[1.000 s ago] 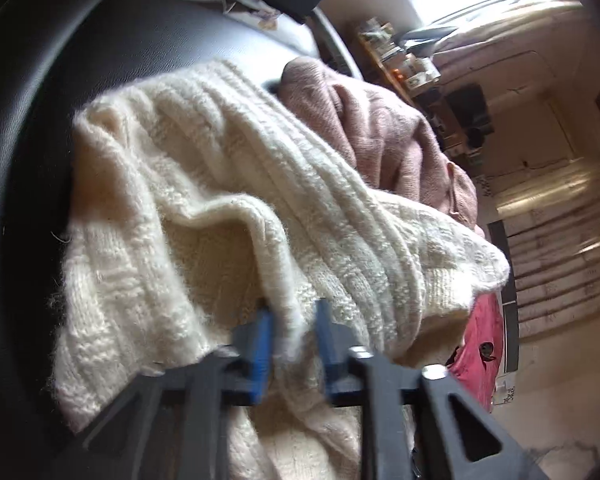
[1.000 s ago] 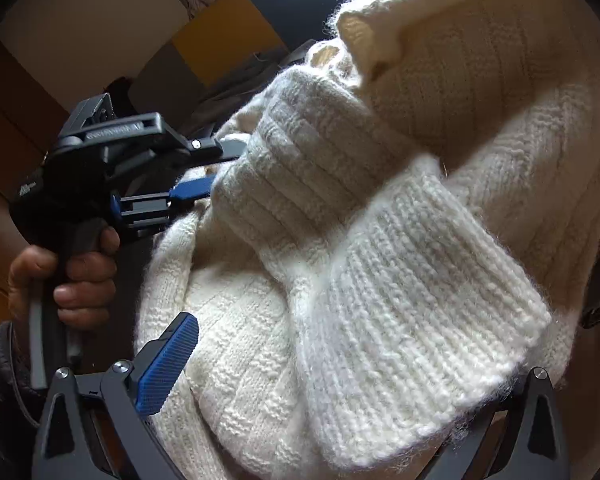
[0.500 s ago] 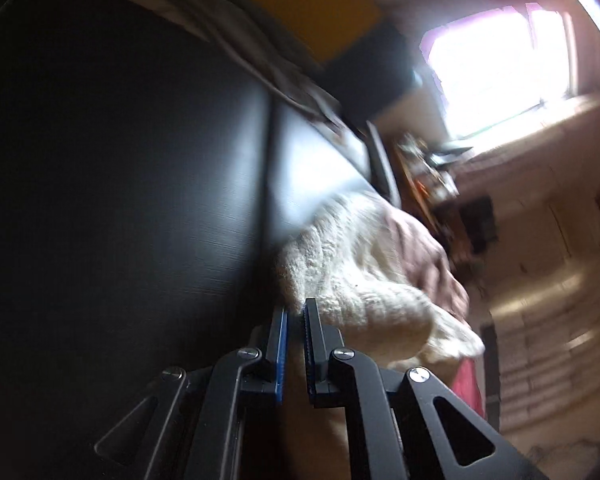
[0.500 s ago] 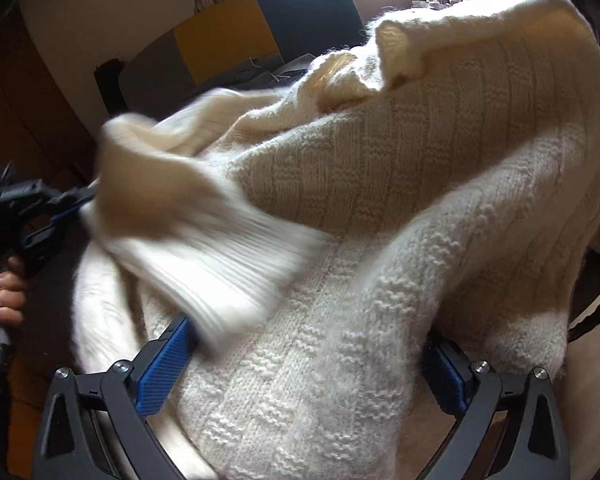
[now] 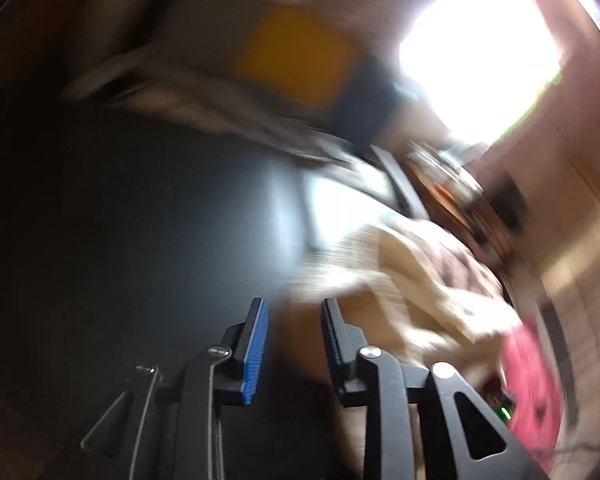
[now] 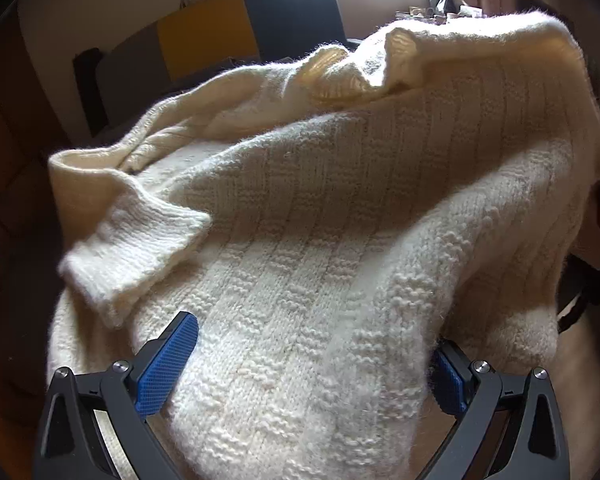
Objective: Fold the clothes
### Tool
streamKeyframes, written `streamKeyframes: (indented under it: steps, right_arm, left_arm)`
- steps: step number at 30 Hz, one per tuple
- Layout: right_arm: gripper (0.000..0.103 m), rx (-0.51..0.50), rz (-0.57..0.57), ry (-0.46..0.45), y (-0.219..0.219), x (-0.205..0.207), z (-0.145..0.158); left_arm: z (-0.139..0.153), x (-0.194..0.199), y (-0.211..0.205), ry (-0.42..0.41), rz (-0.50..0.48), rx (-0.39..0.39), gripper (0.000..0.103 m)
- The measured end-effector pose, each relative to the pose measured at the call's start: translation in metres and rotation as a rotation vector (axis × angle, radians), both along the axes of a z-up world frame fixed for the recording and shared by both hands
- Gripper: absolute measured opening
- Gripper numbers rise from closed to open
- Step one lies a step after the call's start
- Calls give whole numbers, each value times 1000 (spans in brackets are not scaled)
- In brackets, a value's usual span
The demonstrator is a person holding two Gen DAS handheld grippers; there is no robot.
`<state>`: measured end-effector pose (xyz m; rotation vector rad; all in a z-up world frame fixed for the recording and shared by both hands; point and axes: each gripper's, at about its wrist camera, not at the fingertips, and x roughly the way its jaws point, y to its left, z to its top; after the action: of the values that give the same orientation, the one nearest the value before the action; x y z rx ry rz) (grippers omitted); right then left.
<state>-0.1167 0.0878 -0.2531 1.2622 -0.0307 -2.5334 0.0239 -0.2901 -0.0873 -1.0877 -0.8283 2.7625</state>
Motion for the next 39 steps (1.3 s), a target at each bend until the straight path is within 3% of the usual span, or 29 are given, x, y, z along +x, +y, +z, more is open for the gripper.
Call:
streamKeyframes:
  steps: [4, 6, 10, 13, 17, 21, 25, 27, 29, 33, 39]
  right_arm:
    - [103, 10, 4, 8, -11, 1, -2]
    - [103, 9, 12, 11, -8, 7, 1]
    - [103, 4, 25, 16, 9, 20, -1]
    - [103, -2, 40, 21, 12, 22, 0]
    - [103, -1, 38, 36, 9, 20, -2]
    - [103, 15, 25, 44, 6, 20, -2]
    - [103, 22, 12, 56, 5, 22, -2]
    - [103, 29, 12, 48, 4, 22, 0]
    - [103, 39, 17, 32, 3, 21, 2]
    - [103, 4, 23, -39, 9, 16, 15]
    - [103, -115, 32, -49, 22, 15, 51]
  left_arm:
    - [29, -71, 78, 69, -257, -9, 36]
    - [25, -112, 106, 50, -334, 9, 36]
    - [-29, -174, 123, -191, -356, -35, 34]
    - [-61, -167, 101, -329, -335, -135, 34]
    - [-77, -117, 36, -423, -249, -248, 33]
    - [-66, -55, -55, -456, -4, -275, 33]
    - [-45, 3, -119, -413, 263, -249, 34]
    - [-39, 13, -112, -374, 268, -242, 35]
    - [-38, 13, -93, -336, 205, -253, 35]
    - [-42, -15, -12, -254, -49, -301, 35]
    - [-42, -96, 104, -128, -351, -287, 35]
